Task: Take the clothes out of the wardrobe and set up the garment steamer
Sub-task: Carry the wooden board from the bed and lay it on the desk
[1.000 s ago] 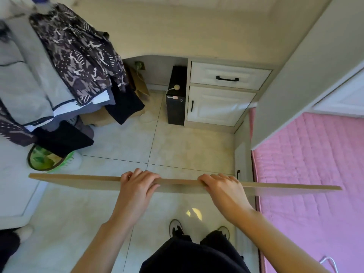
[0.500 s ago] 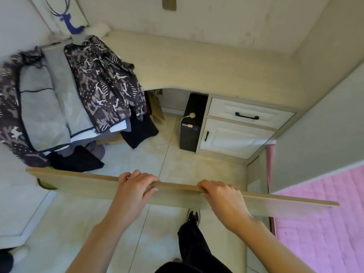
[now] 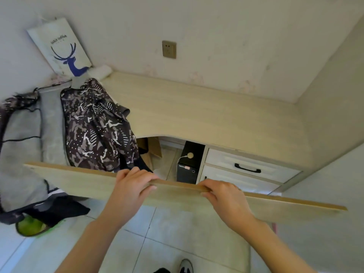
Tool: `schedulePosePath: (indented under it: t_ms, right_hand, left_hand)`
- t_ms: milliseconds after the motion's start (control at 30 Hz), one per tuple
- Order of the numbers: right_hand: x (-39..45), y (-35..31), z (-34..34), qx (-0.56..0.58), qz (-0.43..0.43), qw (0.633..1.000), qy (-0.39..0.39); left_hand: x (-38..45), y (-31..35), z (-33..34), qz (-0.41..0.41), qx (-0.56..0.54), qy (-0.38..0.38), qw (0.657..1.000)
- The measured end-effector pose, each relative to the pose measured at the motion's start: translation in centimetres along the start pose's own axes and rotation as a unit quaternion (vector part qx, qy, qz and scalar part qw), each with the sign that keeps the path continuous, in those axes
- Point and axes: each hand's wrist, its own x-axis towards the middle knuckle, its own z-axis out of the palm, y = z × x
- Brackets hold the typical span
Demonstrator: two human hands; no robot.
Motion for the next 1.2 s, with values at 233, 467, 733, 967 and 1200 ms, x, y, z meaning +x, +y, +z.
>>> schedulePosePath:
  t_ms: [233, 467, 733, 967, 1200]
  right_hand:
    - [7.4, 2.0, -4.5, -0.004, 0.007, 0.999, 0.042]
    - [14.7, 3.1, -8.5, -0.018, 0.019, 0.998, 0.066]
    - [22.2, 4.2, -12.3, -0.035, 0.047, 0.993, 0.107]
    - [26.8, 6.9, -13.6, -0.039, 0.08, 0.991, 0.097]
    - [30.8, 10.2, -14.5, -0.044, 0.099, 0.993, 0.053]
  left_hand:
    - [9.3, -2.1, 1.0, 0.043, -0.016, 0.047, 0.998]
    - [18.9, -5.0, 1.7, 0.093, -0.032, 0.068, 0.993]
    - [29.7, -7.9, 2.0, 0.145, -0.051, 0.089, 0.984]
    - [35.8, -9.3, 4.6, 0.149, -0.065, 0.056, 0.985]
    - [40.0, -9.8, 7.9, 0.132, -0.082, 0.017, 0.988]
